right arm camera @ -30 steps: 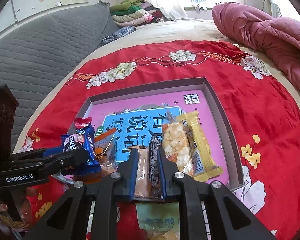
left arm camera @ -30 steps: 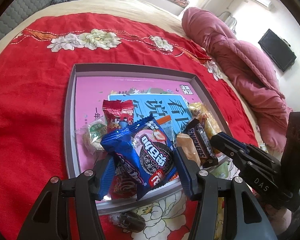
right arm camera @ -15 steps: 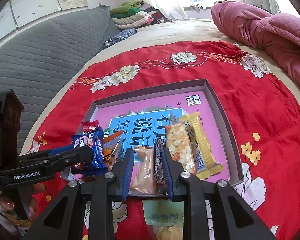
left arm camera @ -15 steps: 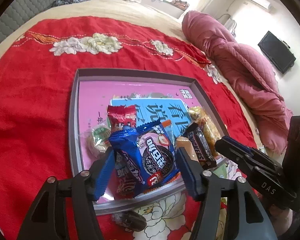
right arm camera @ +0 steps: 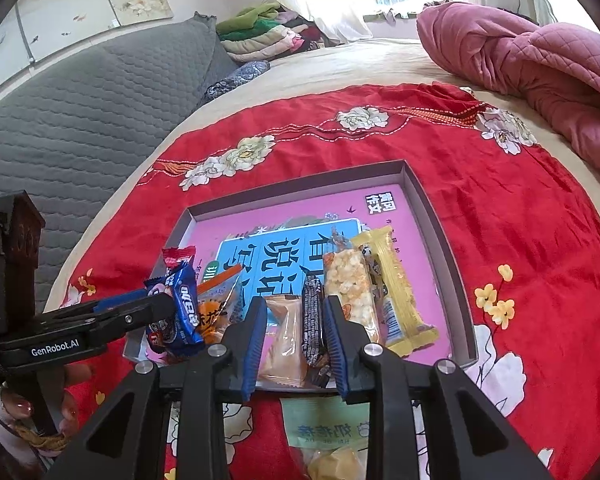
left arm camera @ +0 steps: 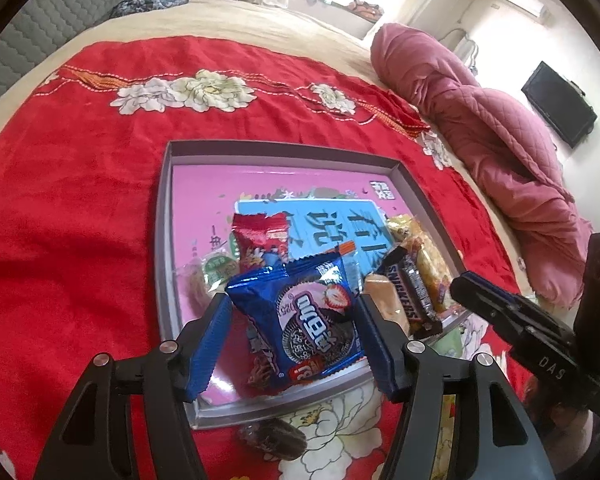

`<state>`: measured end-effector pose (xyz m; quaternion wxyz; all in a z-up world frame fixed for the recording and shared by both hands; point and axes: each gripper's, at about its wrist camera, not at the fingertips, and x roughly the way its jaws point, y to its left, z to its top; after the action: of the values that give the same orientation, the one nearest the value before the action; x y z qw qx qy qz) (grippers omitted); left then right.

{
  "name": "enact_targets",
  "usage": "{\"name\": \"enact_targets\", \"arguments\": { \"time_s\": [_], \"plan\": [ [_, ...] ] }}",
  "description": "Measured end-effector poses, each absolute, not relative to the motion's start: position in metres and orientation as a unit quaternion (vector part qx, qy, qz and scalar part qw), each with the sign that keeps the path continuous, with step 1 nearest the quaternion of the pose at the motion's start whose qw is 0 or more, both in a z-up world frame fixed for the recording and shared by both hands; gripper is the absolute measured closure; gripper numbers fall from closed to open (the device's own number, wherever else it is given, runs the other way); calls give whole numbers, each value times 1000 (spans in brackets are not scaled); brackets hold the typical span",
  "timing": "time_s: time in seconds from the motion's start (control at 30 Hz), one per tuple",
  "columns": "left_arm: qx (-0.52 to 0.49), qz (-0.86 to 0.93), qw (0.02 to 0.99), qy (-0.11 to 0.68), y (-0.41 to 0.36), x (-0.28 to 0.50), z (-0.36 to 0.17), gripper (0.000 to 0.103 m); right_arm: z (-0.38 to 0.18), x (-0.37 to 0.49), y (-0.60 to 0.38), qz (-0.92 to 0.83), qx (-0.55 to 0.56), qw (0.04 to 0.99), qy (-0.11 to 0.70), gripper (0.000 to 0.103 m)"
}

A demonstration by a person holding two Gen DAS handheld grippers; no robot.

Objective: Organize snacks
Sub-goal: 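Lower and release the chocolate bar in the box while the left gripper releases the Oreo pack, then withdraw both open grippers up and away from the box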

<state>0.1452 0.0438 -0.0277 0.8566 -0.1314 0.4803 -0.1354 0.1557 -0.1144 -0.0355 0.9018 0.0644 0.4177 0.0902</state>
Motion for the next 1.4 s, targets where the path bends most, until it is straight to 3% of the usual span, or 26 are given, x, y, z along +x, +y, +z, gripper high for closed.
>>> {"name": "enact_targets", "arguments": {
  "time_s": [0.47, 0.57, 1.03, 1.13, 1.4],
  "plan": [
    [-134, -136, 859, 475, 50, 140, -23, 38, -29, 152, -120, 90, 70, 906, 408, 72],
    [-137, -137, 861, 470, 53, 137, -18, 37, -25, 149, -122, 88, 73, 908, 403, 61],
    [-147, -140, 869, 451, 62, 122, 0, 33, -10, 139, -133, 82, 77, 917, 382, 55],
    [-148, -144, 868, 451, 63, 117, 3, 31, -6, 134, -135, 82, 79, 919, 378, 47],
    [-148, -141, 865, 458, 64, 106, 1, 30, -6, 117, -135, 90, 69, 915, 388, 46]
  ]
}}
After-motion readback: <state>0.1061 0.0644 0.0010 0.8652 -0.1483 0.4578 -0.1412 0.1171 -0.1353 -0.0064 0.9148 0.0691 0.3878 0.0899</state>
